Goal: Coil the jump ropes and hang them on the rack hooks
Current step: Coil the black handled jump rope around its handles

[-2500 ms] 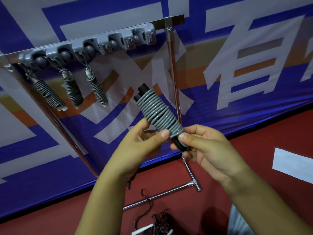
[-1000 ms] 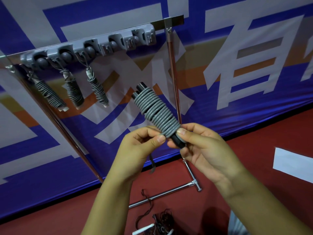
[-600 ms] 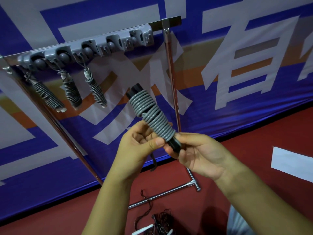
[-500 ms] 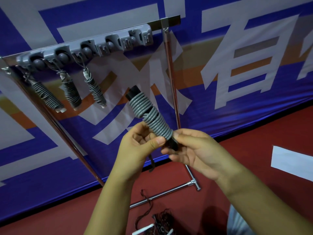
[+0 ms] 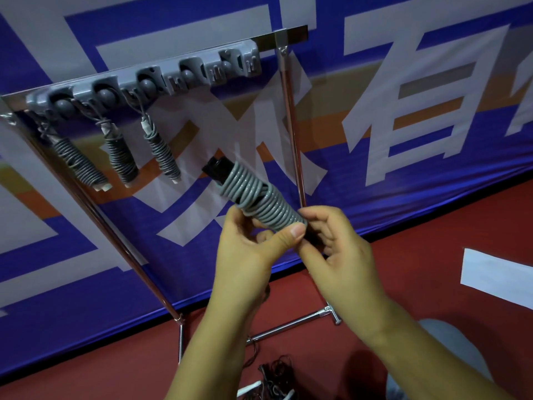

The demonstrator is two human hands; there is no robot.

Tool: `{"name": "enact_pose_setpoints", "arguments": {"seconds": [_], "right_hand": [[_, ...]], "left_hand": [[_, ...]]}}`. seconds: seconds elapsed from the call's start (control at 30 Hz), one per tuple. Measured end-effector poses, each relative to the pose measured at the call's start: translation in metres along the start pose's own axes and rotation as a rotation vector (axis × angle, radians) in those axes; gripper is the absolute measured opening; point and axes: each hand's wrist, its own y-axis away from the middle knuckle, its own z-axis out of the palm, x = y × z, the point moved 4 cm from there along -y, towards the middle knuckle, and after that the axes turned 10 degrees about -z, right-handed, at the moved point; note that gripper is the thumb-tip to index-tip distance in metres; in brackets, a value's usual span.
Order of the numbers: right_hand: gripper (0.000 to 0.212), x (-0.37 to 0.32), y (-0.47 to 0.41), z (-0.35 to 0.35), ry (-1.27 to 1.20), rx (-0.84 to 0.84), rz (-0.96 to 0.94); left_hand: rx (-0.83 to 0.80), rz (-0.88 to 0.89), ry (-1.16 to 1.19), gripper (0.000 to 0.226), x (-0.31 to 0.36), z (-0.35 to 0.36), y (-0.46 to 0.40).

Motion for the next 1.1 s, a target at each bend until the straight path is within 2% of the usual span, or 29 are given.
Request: {"name": "enact_pose_setpoints", "arguments": {"seconds": [0.13,0.2,0.37,0.5,0.63,0.8,0.9,1.0,1.03,1.1], "right_hand": [[0.019,-0.002,0.0,0.0,-0.171,0.012,0.045],[0.021,-0.004,0.001,0.002,-0.297,0.014,0.114],[0.012,-0.006,-0.006,-0.004,-0.6,0.134,0.304],[0.011,-0.001,-0.006,-0.006,-0.624,0.186,0.384],[0.011,-0.003,-0.005,-0.007,-0.619,0.179,0.395],[0.01,-0.006,-0.006,-0.008,-0.644,0.144,0.436],[0.006,-0.003,-0.006,-0.008,-0.687,0.137,0.506],[0.01,0.0,-0.007,-0.006,-0.774,0.096,0.6],[0.015,0.001,-0.006,-0.005,-0.789,0.078,0.634],[0.021,0.006,-0.005,-0.003,-0.8,0.062,0.692]], "left_hand": [[-0.086,-0.027,0.037,0.05,0.003,-0.001,0.003],[-0.131,-0.036,0.034,0.047,0.004,-0.002,0.003],[-0.255,-0.139,0.077,0.02,-0.001,-0.013,-0.003],[-0.285,-0.255,0.003,0.015,-0.006,-0.013,-0.004],[-0.352,-0.35,-0.127,0.041,-0.009,-0.009,-0.006],[-0.458,-0.413,0.03,0.029,-0.015,-0.009,-0.007],[-0.447,-0.45,0.164,0.02,-0.017,-0.008,-0.006],[-0.375,-0.436,0.162,0.012,-0.016,-0.009,-0.003],[-0.34,-0.388,0.098,0.012,-0.014,-0.01,-0.002],[-0.233,-0.202,-0.195,0.007,-0.009,-0.015,0.001]]}}
